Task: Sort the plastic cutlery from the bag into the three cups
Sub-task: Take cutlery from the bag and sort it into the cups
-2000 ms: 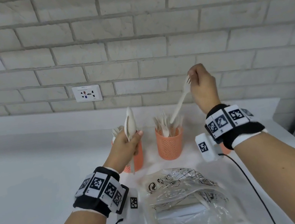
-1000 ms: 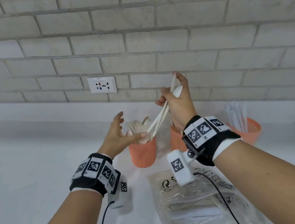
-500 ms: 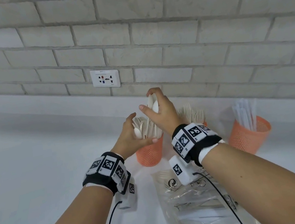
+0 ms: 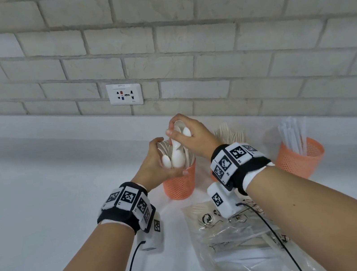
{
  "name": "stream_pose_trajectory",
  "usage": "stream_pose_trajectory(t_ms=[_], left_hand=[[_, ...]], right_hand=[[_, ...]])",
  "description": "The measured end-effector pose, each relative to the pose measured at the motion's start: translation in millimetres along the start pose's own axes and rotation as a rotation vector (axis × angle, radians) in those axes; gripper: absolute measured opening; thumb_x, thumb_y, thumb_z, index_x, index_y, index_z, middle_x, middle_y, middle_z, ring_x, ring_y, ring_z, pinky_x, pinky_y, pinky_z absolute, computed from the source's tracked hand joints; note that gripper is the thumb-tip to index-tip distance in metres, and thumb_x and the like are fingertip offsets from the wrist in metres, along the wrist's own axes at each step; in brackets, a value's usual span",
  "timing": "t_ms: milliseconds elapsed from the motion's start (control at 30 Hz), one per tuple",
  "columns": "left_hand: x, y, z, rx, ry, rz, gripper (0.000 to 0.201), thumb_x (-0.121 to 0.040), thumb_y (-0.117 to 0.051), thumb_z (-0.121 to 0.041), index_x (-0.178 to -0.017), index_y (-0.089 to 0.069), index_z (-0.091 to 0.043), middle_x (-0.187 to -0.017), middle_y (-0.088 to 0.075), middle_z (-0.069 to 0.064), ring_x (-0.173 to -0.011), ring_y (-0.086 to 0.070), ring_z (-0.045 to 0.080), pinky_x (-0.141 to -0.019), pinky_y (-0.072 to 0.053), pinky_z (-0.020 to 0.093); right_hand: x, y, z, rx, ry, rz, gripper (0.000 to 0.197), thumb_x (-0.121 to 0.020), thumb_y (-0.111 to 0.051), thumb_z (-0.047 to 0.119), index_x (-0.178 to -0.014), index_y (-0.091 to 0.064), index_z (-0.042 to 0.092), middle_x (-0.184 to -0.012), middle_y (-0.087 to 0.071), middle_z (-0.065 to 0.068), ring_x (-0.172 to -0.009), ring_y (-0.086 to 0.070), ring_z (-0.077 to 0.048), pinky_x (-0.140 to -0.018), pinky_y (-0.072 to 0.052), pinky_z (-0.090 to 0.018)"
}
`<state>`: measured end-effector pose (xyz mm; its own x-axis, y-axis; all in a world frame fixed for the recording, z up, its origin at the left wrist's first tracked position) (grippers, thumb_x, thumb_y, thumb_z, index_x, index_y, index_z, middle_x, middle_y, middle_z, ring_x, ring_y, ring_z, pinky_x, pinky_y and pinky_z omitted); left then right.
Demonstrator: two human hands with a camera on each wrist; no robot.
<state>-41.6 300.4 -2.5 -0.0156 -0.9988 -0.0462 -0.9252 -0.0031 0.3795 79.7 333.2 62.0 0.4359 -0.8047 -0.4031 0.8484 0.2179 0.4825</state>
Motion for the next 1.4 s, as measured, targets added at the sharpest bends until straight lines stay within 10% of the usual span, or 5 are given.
stream_pose_trajectory(t_ms=[300,733,900,1233,1400], left_hand=[[3,3,1,-0.006,-0.023,-0.047,0.105,-0.062,-0.084,-0.009,-0.141,-0.015,-0.016,-0.12,-0.045,0.001,-0.097,-0.051,0.006,-0.072,-0.043,0.01],[58,1,-75,-0.033,-0.481,-0.411,0.042,-0.07,-0.063,-0.05,-0.103,-0.051,-0.026,-0.106,-0.046,-0.003,-0.099,-0.051,0.01,-0.084,-0.042,0.021],[100,-59,-84,-0.307,-0.354,0.46,0.02,-0.079,-0.069,-0.038,-0.06,-0.064,-0.036,-0.109,-0.05,-0.007,-0.101,-0.052,0.01,-0.083,-0.044,0.03],[109,-110,-46,-0.837,-0.261,0.398,0.051,-0.081,-0.063,-0.016,-0.13,-0.05,-0.012,-0.119,-0.05,0.008,-0.108,-0.054,0.025,-0.085,-0.041,0.025],[108,-105,-55,-0.639,-0.349,0.255,0.067,-0.071,-0.056,0.007,-0.134,-0.042,-0.009,-0.122,-0.045,0.007,-0.105,-0.053,0.026,-0.084,-0.047,0.032]], right_hand=[[3,-16,-20,0.572,-0.108,0.223,0.034,-0.1,-0.027,0.033,-0.12,-0.051,0.018,-0.149,-0.033,0.001,-0.138,-0.023,-0.022,-0.109,-0.018,-0.046],[27,56,53,0.44,-0.101,0.199,0.012,-0.093,-0.05,0.028,-0.095,-0.057,0.018,-0.09,-0.061,-0.005,-0.077,-0.055,-0.016,-0.073,-0.044,-0.03],[90,77,54,0.472,-0.284,0.551,0.011,-0.094,-0.05,0.024,-0.087,-0.055,0.018,-0.072,-0.064,-0.001,-0.064,-0.062,-0.015,-0.055,-0.046,-0.024],[179,43,-3,0.664,-0.378,0.849,0.015,-0.087,-0.058,0.023,-0.096,-0.067,0.015,-0.089,-0.063,0.001,-0.076,-0.058,-0.01,-0.074,-0.049,-0.025],[191,21,-35,0.848,-0.435,0.741,0.094,-0.081,-0.065,0.016,-0.148,0.0,0.014,-0.156,-0.005,-0.014,-0.143,-0.016,-0.03,-0.113,-0.027,-0.038]])
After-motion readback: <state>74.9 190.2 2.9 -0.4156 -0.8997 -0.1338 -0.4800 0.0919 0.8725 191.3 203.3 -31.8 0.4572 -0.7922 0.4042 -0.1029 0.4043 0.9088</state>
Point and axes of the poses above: each hand's wrist, its own x-axis away from the middle knuckle, its own y-axis out of the back of the hand, z = x × y, the point moved 4 cm from there along -x, towards the middle knuckle
